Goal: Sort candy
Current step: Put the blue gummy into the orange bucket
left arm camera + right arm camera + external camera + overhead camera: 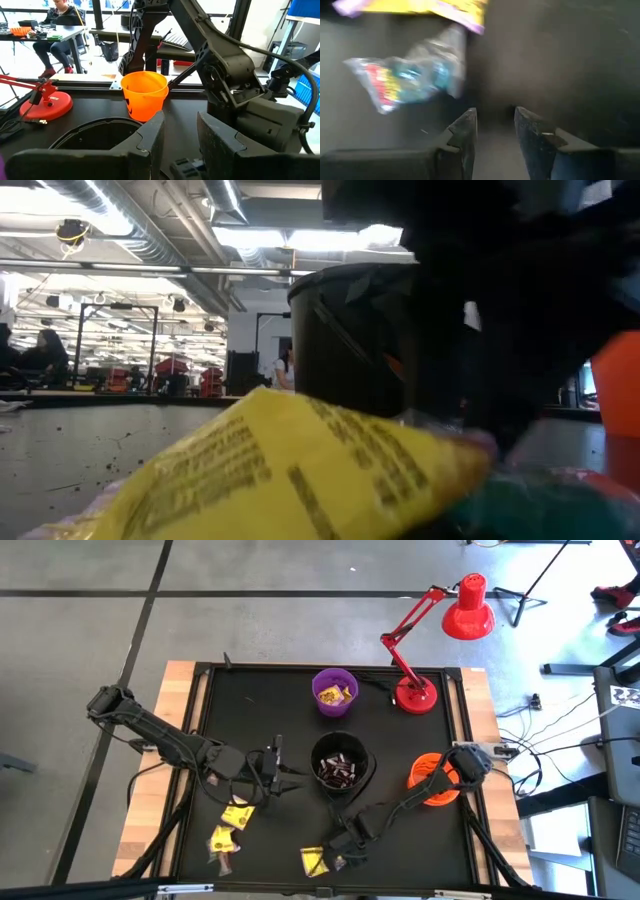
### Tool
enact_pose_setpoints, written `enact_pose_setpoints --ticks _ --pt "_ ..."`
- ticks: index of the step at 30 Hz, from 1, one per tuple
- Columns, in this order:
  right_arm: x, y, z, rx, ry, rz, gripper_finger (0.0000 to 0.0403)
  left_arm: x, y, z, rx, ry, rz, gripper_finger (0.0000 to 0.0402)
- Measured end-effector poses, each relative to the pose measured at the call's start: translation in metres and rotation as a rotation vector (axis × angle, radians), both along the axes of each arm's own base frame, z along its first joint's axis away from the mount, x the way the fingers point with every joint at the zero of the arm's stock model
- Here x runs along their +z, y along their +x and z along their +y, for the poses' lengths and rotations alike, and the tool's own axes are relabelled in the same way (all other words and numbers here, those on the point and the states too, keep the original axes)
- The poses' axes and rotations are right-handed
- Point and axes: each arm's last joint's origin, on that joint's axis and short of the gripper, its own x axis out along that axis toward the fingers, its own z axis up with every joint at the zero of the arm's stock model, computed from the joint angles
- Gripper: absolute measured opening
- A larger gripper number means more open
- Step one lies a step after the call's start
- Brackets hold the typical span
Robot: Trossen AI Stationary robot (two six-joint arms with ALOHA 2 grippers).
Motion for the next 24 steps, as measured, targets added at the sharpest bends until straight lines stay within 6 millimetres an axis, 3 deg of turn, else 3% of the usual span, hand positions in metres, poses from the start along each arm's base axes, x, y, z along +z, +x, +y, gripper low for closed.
enact_pose_setpoints --ticks 5,9,13,18,24 --pt "0.013 0.004 -0.006 -0.035 -0.04 0.021 0.0131 0.0 0.0 0.0 0.0 0.001 0.002 0.0105" --pt "0.032 0.009 0.005 0.002 0.003 -0.04 0.0131 -0.001 0.0 0.0 0.0 0.004 0.009 0.0105" --pt "0.037 0.01 0.015 0.037 0.061 -0.081 0.0131 -0.001 0.0 0.0 0.0 0.005 0.015 0.0105" --pt "0.026 0.013 0.019 0.027 0.164 -0.062 0.0131 -0.001 0.0 0.0 -0.002 0.005 0.015 0.0105" --pt "0.003 0.012 0.019 0.004 0.154 -0.015 0.0131 -0.002 -0.001 -0.001 -0.003 0.006 0.018 0.0105"
